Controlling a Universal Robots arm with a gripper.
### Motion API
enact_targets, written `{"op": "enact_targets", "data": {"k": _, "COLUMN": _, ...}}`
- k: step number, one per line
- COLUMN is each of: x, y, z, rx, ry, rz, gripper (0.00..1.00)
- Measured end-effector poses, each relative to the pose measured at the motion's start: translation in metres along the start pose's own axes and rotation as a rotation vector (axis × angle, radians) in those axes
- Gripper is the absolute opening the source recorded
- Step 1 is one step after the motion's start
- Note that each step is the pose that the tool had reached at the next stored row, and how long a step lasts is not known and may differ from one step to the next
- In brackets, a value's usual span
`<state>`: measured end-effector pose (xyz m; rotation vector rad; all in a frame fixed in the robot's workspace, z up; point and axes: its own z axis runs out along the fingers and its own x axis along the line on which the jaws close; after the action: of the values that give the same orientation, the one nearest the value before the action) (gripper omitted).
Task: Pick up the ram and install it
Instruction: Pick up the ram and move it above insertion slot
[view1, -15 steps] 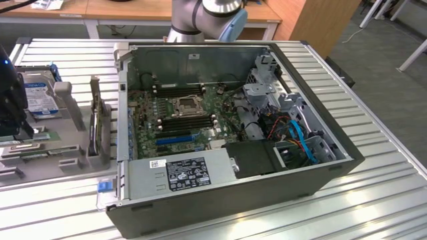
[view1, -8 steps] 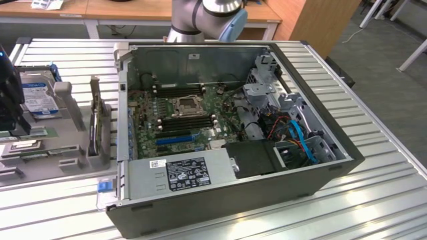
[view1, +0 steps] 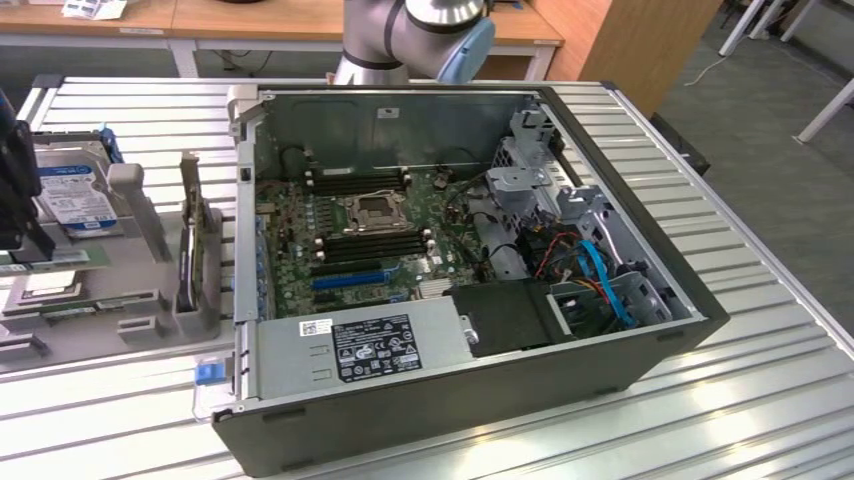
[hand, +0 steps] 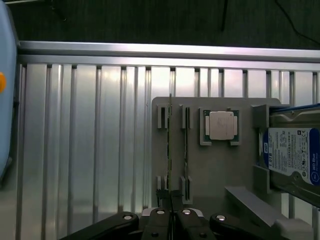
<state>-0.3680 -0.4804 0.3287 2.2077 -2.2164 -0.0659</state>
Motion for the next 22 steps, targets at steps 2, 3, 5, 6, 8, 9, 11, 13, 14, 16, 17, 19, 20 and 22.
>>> {"op": "enact_targets", "data": {"k": 2, "x": 0.0, "y": 0.0002, "z": -0.0036, "rx": -0.0002, "ry": 0.0001, "rz": 0.0, "gripper": 0.11}}
{"op": "enact_targets", "data": {"k": 3, "x": 0.0, "y": 0.0002, "z": -0.0052, "rx": -0.0002, "ry": 0.0, "rz": 0.0, "gripper": 0.11}}
{"op": "enact_targets", "data": {"k": 5, "x": 0.0, "y": 0.0004, "z": -0.0084, "rx": -0.0001, "ry": 0.0, "rz": 0.0, "gripper": 0.11}}
{"op": "enact_targets", "data": {"k": 6, "x": 0.0, "y": 0.0004, "z": -0.0101, "rx": -0.0001, "ry": 0.0001, "rz": 0.0, "gripper": 0.11}}
{"op": "enact_targets", "data": {"k": 8, "x": 0.0, "y": 0.0005, "z": -0.0133, "rx": 0.0, "ry": 0.0, "rz": 0.0, "gripper": 0.11}}
{"op": "enact_targets", "data": {"k": 9, "x": 0.0, "y": 0.0006, "z": -0.0148, "rx": -0.0001, "ry": 0.0, "rz": 0.0, "gripper": 0.11}}
{"op": "enact_targets", "data": {"k": 11, "x": 0.0, "y": 0.0007, "z": -0.0176, "rx": -0.0001, "ry": 0.0001, "rz": 0.0, "gripper": 0.11}}
{"op": "enact_targets", "data": {"k": 13, "x": 0.0, "y": 0.0008, "z": -0.0204, "rx": -0.0001, "ry": 0.0, "rz": 0.0, "gripper": 0.11}}
{"op": "enact_targets", "data": {"k": 14, "x": 0.0, "y": 0.0009, "z": -0.0219, "rx": -0.0001, "ry": 0.0001, "rz": 0.0, "gripper": 0.11}}
{"op": "enact_targets", "data": {"k": 16, "x": -0.001, "y": 0.0011, "z": -0.0271, "rx": 0.0, "ry": 0.0, "rz": 0.0, "gripper": 0.11}}
{"op": "enact_targets", "data": {"k": 17, "x": -0.001, "y": 0.0011, "z": -0.0286, "rx": -0.0001, "ry": 0.0001, "rz": 0.0, "gripper": 0.11}}
{"op": "enact_targets", "data": {"k": 19, "x": -0.001, "y": 0.0012, "z": -0.0317, "rx": 0.0, "ry": 0.0001, "rz": 0.0, "gripper": 0.11}}
{"op": "enact_targets", "data": {"k": 20, "x": -0.001, "y": 0.0013, "z": -0.0332, "rx": -0.0001, "ry": 0.0001, "rz": 0.0, "gripper": 0.11}}
{"op": "enact_targets", "data": {"k": 22, "x": -0.001, "y": 0.0014, "z": -0.0363, "rx": -0.0001, "ry": 0.0001, "rz": 0.0, "gripper": 0.11}}
